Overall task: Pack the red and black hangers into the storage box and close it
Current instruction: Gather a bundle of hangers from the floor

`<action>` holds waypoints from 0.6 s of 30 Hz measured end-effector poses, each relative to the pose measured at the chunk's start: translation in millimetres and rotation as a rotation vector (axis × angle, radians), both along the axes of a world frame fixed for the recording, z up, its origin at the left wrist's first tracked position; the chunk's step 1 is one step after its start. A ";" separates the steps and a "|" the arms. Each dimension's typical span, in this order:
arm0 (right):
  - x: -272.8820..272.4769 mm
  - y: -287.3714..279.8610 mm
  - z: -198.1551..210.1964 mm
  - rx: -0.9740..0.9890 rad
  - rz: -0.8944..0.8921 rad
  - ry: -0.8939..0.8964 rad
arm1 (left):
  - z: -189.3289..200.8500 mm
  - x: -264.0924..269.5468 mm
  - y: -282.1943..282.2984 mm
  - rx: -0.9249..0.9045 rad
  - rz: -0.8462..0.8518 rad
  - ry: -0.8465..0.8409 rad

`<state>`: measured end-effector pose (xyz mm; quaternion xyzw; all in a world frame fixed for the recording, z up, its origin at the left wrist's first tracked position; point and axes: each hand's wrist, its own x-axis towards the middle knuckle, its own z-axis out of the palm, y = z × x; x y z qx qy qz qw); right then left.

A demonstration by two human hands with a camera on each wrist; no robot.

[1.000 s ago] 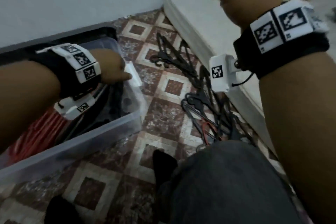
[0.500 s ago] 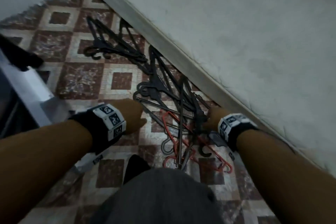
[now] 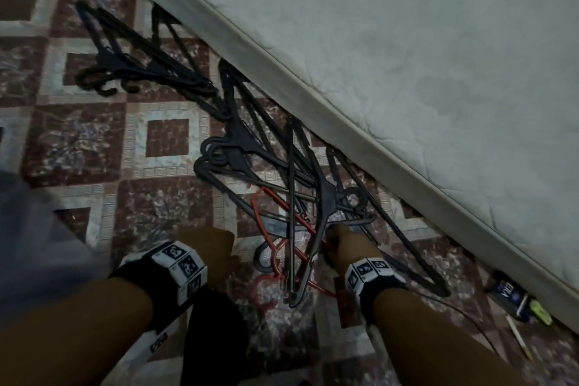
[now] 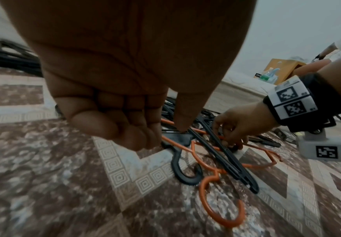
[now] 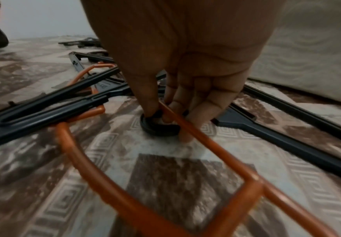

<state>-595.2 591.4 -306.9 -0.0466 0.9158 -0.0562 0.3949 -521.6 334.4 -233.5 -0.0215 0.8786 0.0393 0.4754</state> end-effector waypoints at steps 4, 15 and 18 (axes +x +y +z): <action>-13.4 -11.6 10.3 0.010 -0.041 0.043 | -16.2 6.1 -8.1 0.021 0.060 -0.008; -49.8 -61.4 15.7 -0.244 -0.227 0.148 | -55.0 22.7 -16.8 0.100 0.434 0.165; -65.2 -47.1 16.2 -0.210 -0.256 0.384 | -60.5 26.7 -14.5 0.143 0.658 0.252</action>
